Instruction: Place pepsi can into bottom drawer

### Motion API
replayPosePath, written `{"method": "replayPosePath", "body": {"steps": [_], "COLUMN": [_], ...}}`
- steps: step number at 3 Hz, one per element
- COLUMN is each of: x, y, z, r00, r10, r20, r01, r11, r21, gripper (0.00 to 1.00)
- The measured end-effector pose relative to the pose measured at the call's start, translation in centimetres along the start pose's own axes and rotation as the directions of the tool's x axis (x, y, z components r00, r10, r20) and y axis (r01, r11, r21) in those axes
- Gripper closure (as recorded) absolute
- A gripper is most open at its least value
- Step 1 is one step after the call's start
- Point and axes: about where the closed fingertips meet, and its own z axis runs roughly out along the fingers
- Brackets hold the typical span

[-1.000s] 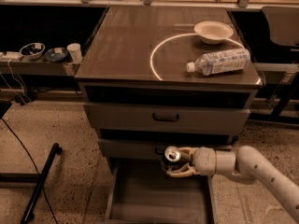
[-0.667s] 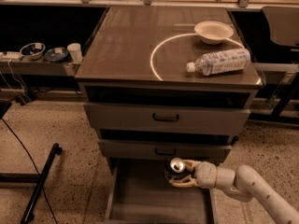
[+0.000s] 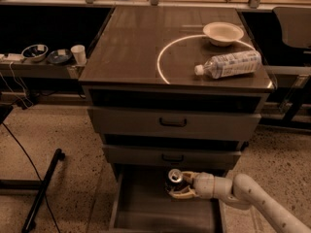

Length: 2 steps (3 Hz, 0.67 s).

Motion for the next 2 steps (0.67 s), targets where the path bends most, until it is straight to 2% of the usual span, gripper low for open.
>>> {"method": "replayPosePath", "body": {"steps": [1, 2], "x": [8.3, 14.8], "y": [1.6, 2.9], "z": [4.1, 5.7], "r00": [0.99, 0.983], "r10": [0.021, 0.027], "r20": [-0.136, -0.181], "r01": [-0.035, -0.051], "r11": [0.9946, 0.9906], "r21": [-0.098, -0.127], "gripper": [1.0, 1.0]}}
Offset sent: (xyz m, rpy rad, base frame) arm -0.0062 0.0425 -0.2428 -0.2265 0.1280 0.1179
